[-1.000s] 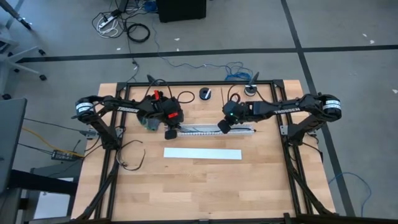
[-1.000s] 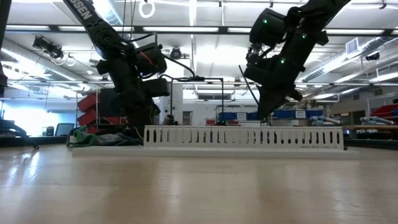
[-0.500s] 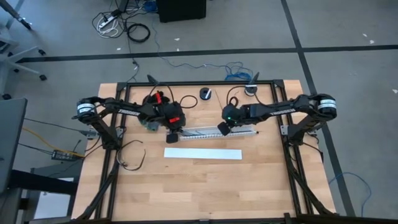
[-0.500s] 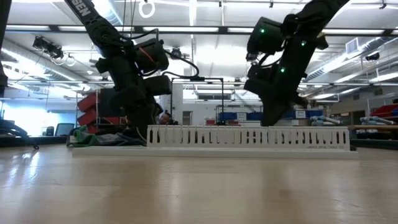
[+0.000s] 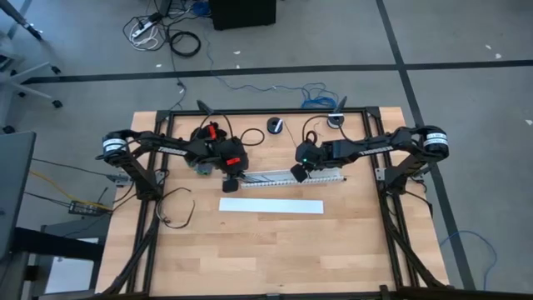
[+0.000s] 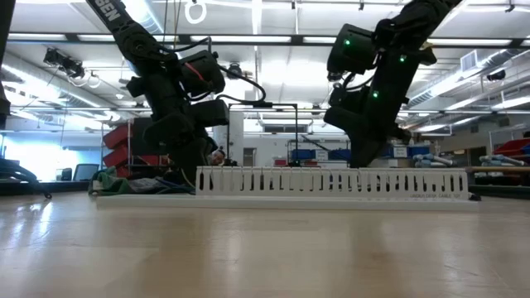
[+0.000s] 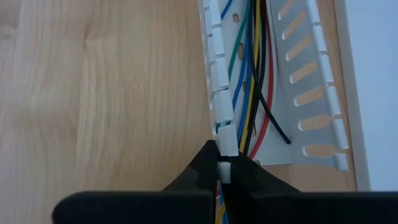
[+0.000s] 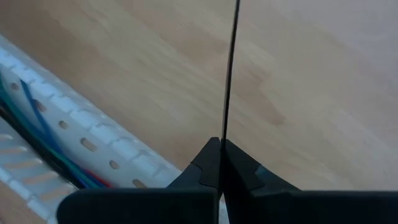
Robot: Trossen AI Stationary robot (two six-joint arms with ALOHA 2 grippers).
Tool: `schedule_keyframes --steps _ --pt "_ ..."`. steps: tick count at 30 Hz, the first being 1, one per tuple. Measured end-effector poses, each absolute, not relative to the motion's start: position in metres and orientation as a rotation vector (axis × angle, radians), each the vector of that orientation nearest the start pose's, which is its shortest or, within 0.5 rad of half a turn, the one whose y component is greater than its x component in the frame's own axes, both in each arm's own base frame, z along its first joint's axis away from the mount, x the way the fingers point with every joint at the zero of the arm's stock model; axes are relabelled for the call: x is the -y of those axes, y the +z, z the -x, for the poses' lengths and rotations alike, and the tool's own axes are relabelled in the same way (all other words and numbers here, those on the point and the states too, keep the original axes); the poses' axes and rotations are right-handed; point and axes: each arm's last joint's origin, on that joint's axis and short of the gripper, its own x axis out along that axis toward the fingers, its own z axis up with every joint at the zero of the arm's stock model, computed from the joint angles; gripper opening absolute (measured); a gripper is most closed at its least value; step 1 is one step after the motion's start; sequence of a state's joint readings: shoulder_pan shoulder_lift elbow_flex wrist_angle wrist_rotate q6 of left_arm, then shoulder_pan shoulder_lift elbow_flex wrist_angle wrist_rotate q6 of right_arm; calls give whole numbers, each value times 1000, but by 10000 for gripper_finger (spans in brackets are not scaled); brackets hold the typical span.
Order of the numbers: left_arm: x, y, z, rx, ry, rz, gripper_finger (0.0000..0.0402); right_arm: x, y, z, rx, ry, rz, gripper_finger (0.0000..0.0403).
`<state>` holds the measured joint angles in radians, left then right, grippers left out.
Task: Ziptie cables
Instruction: Put the ziptied cables into the white cable duct
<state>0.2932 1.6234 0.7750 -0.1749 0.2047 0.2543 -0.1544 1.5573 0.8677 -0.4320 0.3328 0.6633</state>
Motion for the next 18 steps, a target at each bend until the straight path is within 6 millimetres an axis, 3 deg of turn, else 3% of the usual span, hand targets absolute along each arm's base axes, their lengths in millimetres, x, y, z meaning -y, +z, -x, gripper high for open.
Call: schedule_keyframes --steps 18 --pt "-78 141 -280 -990 -47 16 0 46 177 -284 -941 -787 -476 0"
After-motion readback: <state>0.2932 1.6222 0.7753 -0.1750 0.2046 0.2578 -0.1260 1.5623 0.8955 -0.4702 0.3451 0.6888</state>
